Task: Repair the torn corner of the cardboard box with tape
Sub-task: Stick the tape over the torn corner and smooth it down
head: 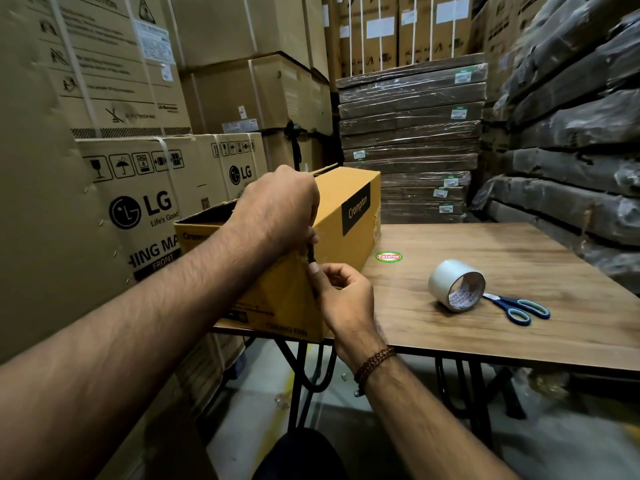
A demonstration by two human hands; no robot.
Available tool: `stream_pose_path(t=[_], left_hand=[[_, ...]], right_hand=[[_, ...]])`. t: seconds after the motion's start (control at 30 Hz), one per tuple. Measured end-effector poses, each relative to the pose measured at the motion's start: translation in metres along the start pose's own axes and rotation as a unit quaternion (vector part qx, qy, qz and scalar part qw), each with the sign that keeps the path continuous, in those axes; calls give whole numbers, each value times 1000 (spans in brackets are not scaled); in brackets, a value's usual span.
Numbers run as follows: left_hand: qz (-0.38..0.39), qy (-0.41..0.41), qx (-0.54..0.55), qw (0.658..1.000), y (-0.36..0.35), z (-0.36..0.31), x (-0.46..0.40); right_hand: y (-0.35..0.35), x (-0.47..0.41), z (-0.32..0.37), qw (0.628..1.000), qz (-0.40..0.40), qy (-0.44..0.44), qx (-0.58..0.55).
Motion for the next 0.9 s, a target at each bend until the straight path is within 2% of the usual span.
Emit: stream_pose_path(t=[0.2,0.5,0.7,0.9], left_hand=[[12,-2,7,1000,1,1,-4],[5,-6,-14,1000,-3,8,-7],[-8,-62,5,998,-8,24,-7],[-12,-62,41,997,-13,35,-12]], right_hand=[[3,-6,-1,1000,16,-10,-11],[0,-6,10,994,83,-73,0],[-5,-11,7,993,86,-76,4],[-10,-16,4,995,67,-76,22]])
Point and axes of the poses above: each hand's wrist, its own x-axis away from the middle knuckle, its own y-axis out of the back of the hand, z = x × y, the point moved 1 cm from there along -x, towards the middle knuckle, and after that the axes turned 10 degrees about -y, right-handed, at the moved point
